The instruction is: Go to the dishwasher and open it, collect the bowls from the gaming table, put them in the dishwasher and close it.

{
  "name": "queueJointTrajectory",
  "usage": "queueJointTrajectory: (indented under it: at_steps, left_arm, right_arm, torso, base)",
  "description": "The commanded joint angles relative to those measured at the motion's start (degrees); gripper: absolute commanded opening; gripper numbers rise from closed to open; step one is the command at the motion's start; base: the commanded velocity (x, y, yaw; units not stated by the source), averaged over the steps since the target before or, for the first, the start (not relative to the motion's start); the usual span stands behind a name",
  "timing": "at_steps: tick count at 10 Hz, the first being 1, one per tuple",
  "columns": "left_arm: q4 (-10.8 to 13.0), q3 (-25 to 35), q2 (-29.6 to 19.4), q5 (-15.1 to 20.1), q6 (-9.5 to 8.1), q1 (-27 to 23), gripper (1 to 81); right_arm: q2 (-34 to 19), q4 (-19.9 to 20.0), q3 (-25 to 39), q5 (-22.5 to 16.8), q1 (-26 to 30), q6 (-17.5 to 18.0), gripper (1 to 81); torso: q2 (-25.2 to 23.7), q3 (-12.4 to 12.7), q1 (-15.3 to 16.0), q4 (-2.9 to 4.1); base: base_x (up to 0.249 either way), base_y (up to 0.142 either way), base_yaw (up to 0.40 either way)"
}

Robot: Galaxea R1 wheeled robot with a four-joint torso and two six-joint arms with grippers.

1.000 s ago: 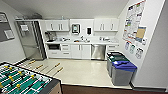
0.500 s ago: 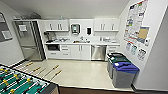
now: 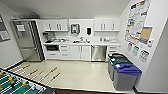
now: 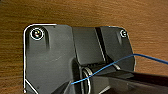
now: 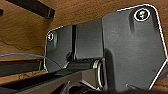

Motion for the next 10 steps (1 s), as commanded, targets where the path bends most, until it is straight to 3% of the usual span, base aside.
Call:
queueJointTrajectory:
  at_steps: [1,5,10]
  left_arm:
    - [-0.5,0.7,-0.6,3.1,-0.05,-2.9,81.1]
    - [-0.5,0.7,-0.6,3.1,-0.05,-2.9,81.1]
    - [-0.5,0.7,-0.5,3.1,-0.05,-2.9,81.1]
  right_arm:
    - [-0.4,0.0,0.6,-3.4,2.8,-0.4,81.1]
    - [-0.4,-0.3,0.6,-3.4,2.8,-0.4,81.1]
    - [-0.4,-0.3,0.5,-3.5,2.8,-0.4,81.1]
  torso:
    - [0.0,0.0,0.0,0.00]
    - [0.0,0.0,0.0,0.00]
    - [0.0,0.0,0.0,0.00]
  base:
    - [0.141,0.063,0.000]
    - [0.141,0.063,0.000]
    - [0.142,0.000,0.000]
